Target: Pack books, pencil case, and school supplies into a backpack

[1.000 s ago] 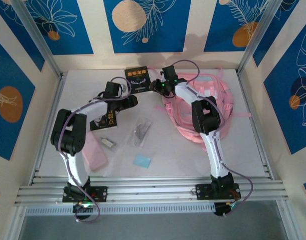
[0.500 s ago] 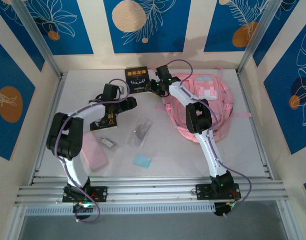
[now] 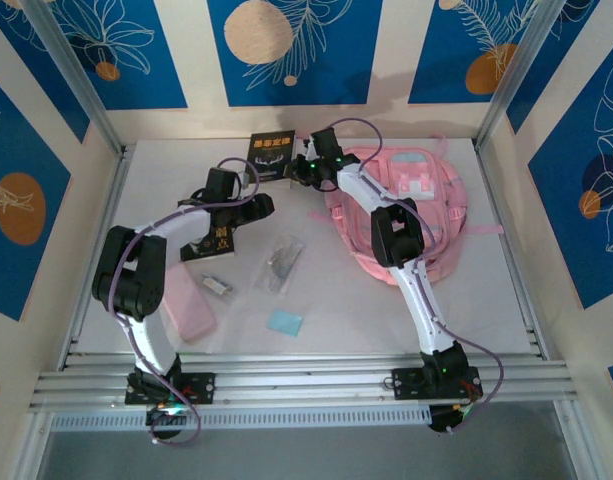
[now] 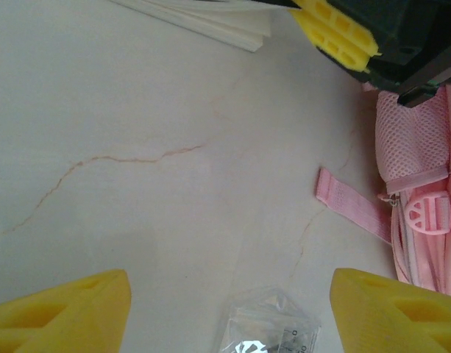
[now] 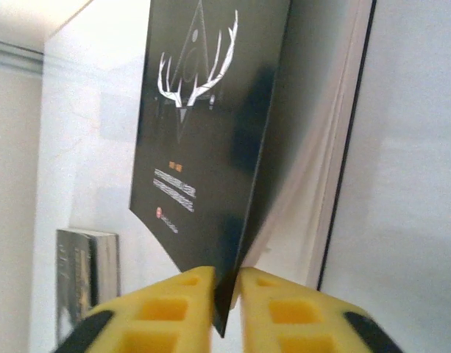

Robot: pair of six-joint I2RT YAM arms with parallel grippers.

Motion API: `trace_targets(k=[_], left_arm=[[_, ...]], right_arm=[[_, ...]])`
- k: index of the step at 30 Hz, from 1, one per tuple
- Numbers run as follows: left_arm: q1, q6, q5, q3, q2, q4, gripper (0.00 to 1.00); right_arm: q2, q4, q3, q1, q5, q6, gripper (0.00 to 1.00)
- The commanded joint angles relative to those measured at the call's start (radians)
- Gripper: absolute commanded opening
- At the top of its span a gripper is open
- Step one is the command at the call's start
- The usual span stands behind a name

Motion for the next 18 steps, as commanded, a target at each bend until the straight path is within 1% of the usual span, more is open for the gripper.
trace_targets(k=[1,2,8,10,12,18], left_arm=[[0.007,0.003,0.019,-0.013,-0.029,0.005,0.71],[0.007,0.005,0.018,-0.015,-0.030,0.003,0.72],[0.011,0.011,0.002,-0.023,-0.039,-0.003,0.72],[0.021,0.011,-0.001,-0.029,-0.045,0.002,0.72],[0.031,0.009,-0.001,-0.030,-0.051,0.004,0.72],[0.045,0.022,-0.016,-0.010,-0.048,0.002,0.72]], right_arm=[[0.018,0.025,0.002,0.000,-0.044,0.030,0.05],[0.019,0.025,0.004,-0.002,-0.046,0.033,0.00],[0.007,-0.009,0.007,-0.010,-0.076,0.036,0.00],[-0.020,-0.024,-0.023,-0.005,-0.095,0.024,0.00],[-0.071,-0.021,-0.096,0.002,-0.111,0.008,0.00],[-0.275,0.044,-0.417,0.015,-0.150,-0.023,0.00]])
